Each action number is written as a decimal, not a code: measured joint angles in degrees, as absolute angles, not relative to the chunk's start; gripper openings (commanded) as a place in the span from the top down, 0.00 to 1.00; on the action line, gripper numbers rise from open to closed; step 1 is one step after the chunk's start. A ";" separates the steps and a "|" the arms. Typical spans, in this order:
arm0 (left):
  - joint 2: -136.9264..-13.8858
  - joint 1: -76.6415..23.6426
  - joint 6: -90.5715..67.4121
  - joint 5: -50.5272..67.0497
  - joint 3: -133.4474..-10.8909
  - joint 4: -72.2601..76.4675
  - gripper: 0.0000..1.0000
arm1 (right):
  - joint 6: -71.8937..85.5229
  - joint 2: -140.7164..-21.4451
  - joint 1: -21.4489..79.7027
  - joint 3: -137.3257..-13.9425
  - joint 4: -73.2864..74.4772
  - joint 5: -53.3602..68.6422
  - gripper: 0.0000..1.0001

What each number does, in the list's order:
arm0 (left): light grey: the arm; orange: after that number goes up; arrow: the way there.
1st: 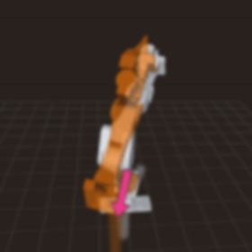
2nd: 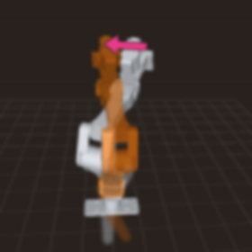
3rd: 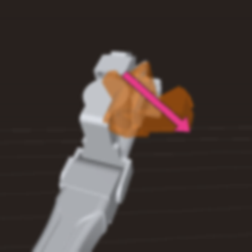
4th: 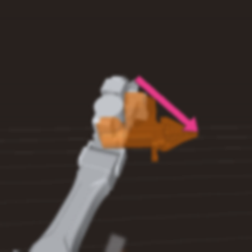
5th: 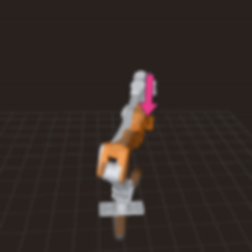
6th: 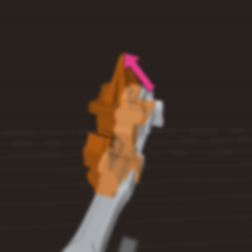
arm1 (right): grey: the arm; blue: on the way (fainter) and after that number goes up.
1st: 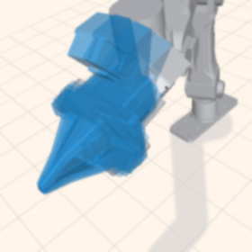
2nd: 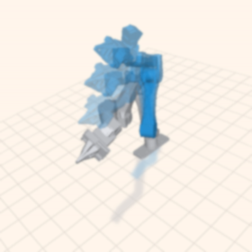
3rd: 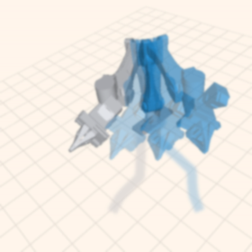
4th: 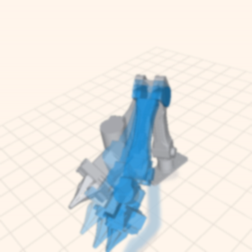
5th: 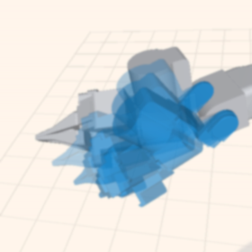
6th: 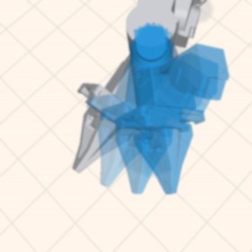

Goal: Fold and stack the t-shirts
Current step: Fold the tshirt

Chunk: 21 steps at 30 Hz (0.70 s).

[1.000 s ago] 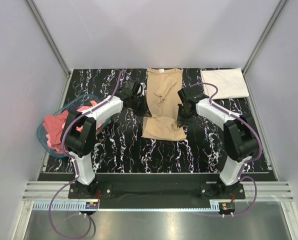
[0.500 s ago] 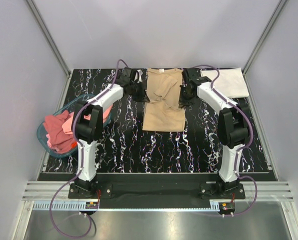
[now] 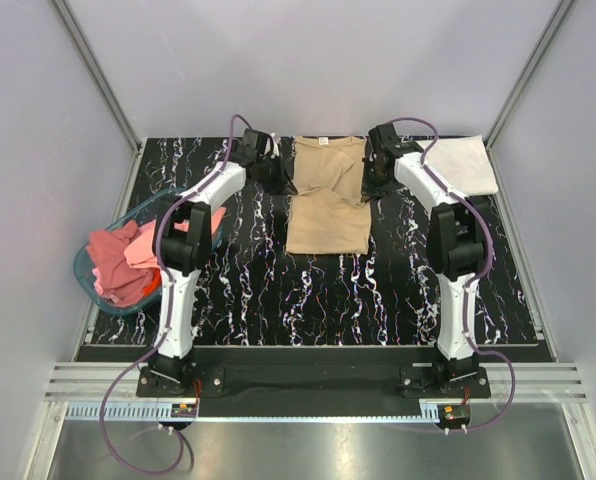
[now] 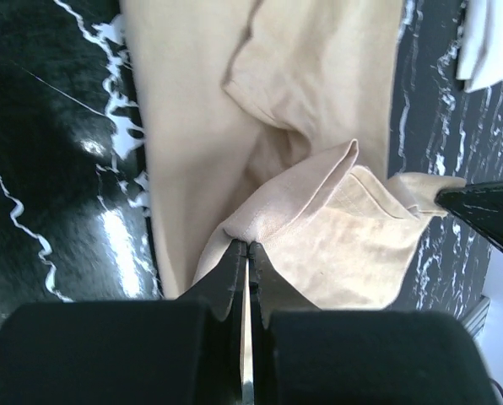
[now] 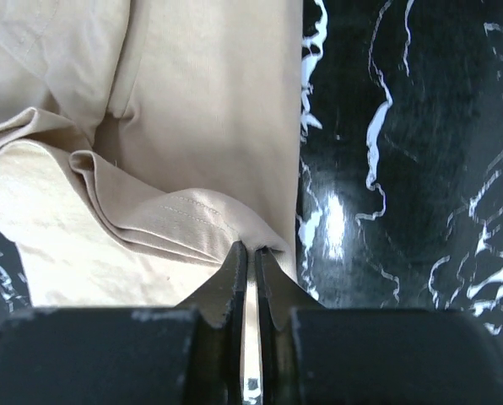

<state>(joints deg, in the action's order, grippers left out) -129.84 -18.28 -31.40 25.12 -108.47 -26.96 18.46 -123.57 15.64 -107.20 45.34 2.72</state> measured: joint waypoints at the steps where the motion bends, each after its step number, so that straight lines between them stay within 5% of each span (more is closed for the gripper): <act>1: -130.54 -18.06 -31.53 25.23 -108.71 -26.87 1.00 | 17.91 -124.42 15.62 -107.94 45.39 2.74 0.99; 12: -134.23 -15.79 -32.62 25.78 -109.97 -25.45 1.00 | 13.17 -130.45 15.62 -113.45 45.36 3.20 0.99; 19: -135.17 -15.62 -32.71 26.81 -112.55 -24.08 0.73 | 11.68 -131.59 15.62 -117.05 45.41 3.64 0.88; 21: -135.17 -15.53 -32.80 26.79 -112.55 -23.79 0.70 | 11.35 -132.49 15.55 -118.72 45.52 3.64 0.75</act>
